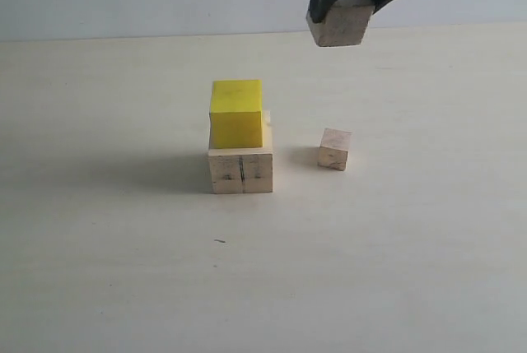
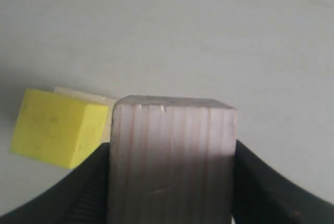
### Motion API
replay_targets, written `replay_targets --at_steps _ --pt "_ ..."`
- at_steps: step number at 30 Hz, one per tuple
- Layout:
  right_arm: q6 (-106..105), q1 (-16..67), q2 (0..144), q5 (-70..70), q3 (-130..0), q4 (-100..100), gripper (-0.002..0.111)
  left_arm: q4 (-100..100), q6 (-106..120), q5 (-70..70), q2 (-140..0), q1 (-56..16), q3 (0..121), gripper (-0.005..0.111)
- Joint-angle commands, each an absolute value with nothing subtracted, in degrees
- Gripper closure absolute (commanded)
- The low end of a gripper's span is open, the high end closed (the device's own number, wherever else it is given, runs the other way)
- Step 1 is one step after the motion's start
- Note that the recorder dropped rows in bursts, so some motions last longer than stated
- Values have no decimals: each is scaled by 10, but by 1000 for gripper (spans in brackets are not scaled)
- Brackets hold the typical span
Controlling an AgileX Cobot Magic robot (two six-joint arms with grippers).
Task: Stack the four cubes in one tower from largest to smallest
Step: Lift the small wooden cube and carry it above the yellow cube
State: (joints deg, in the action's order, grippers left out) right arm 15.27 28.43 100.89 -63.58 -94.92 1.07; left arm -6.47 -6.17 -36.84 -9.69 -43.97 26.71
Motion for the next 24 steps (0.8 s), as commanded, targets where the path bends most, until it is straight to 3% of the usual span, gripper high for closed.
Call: replay_targets --at_steps 1,13,24 --pt "208 353 1003 -694 -980 97 108 -68 -64 -359 -94 -439 265 13" --pt "302 444 1059 -700 -1018 106 108 -68 -64 -362 -94 -439 265 13" --pt "365 460 1116 -700 -1033 106 108 -68 -64 -362 -94 -439 265 13"
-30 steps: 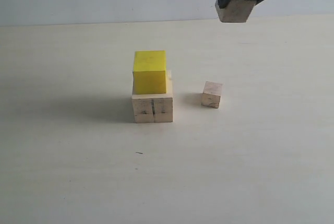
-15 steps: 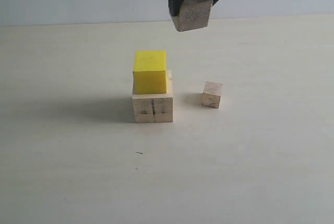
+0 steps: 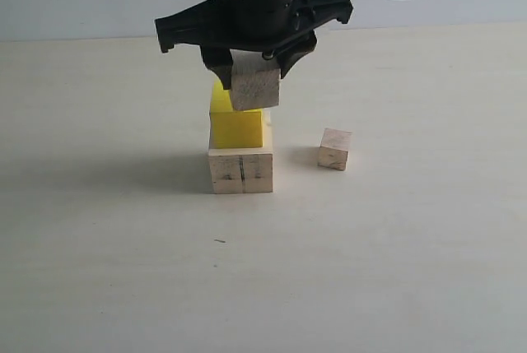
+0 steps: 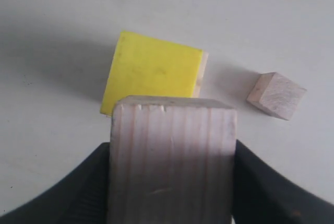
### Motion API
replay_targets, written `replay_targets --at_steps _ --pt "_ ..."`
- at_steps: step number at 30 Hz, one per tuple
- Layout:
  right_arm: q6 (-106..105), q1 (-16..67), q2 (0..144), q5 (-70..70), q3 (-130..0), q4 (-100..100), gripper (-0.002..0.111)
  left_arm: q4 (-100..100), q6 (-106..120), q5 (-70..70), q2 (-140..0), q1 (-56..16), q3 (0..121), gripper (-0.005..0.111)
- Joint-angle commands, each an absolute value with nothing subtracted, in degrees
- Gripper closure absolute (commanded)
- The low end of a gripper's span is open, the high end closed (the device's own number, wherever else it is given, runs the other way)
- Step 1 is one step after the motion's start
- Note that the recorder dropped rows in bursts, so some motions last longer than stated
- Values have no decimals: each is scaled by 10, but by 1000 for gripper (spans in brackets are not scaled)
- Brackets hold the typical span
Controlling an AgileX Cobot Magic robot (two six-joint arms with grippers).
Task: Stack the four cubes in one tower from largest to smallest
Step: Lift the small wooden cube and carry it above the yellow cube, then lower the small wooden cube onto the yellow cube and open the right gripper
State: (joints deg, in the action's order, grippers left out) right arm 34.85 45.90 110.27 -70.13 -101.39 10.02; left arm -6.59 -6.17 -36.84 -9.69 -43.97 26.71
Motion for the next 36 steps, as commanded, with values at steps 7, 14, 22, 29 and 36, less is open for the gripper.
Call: replay_targets --at_steps 7,14,22,29,36 --pt "379 460 1158 -700 -1114 90 108 -68 -64 -362 -94 -439 265 13" --pt "402 460 1170 -700 -1136 108 108 -68 -64 -362 -94 -439 265 13" --pt "415 460 1179 -700 -1135 119 108 -68 -64 -367 -94 -439 265 13" --pt "415 460 1187 -700 -1125 134 108 -68 -64 -369 -94 -439 265 13" --pt "415 460 1189 -700 -1122 139 108 -68 -62 -369 -94 -439 265 13"
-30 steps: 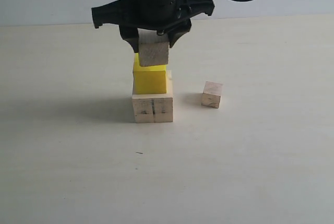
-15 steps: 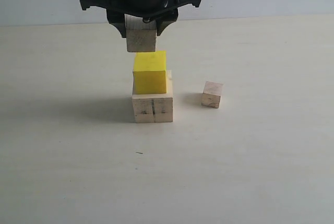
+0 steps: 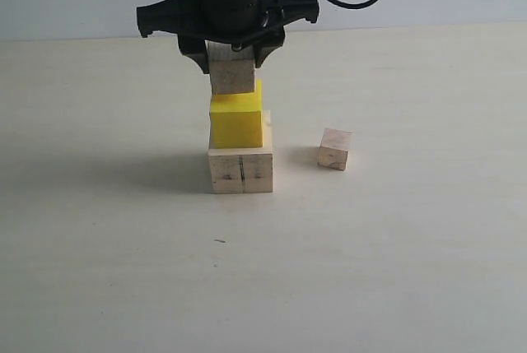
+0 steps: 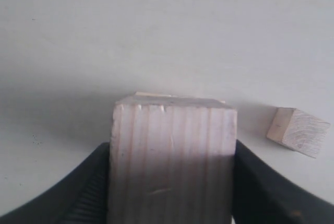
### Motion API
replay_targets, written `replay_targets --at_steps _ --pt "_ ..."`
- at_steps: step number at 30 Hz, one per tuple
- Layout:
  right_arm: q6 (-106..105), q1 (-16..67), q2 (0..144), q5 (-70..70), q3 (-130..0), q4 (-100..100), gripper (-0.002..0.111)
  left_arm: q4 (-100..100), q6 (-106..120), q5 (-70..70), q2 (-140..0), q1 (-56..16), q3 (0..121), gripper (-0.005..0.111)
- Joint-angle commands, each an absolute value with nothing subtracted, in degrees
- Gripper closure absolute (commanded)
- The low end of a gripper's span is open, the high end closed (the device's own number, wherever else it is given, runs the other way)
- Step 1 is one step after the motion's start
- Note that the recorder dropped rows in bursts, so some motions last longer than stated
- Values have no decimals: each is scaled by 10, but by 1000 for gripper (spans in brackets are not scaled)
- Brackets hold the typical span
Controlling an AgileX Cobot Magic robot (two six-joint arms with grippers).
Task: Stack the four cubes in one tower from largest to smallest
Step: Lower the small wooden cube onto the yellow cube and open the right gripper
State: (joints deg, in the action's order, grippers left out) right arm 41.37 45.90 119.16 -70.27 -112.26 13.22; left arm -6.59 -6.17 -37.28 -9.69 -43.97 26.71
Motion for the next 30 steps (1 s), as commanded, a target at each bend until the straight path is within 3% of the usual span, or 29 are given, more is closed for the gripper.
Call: replay_targets --at_steps 1,30 --pt "415 459 1189 -700 -1122 139 108 -68 -62 -371 -94 -439 265 13" --pt "466 453 1179 -700 -1095 115 108 -71 -62 -371 -94 -439 265 13"
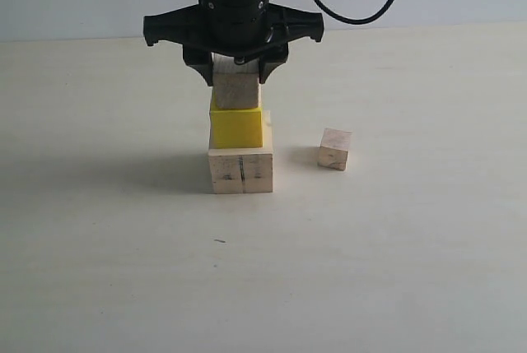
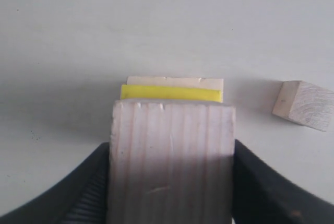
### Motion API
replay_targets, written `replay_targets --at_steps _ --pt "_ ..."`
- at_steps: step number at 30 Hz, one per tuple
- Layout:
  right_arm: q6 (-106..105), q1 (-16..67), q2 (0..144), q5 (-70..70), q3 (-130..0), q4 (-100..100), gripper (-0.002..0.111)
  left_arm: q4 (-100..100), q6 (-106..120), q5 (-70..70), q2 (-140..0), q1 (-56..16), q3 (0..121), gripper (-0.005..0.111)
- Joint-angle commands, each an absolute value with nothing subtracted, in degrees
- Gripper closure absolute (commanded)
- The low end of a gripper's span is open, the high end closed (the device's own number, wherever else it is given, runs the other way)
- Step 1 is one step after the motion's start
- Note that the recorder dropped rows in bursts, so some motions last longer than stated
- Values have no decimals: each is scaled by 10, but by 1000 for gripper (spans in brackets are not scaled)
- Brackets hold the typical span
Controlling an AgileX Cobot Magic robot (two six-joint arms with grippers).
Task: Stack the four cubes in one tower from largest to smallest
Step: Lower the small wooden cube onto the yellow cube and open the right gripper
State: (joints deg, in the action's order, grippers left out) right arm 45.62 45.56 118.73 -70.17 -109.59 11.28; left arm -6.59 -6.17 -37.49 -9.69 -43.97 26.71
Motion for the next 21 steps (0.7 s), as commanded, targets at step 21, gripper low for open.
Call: replay_targets --at_steps 21 --pt "459 453 1192 -700 -1095 122 80 -71 -62 -371 -94 -439 265 13"
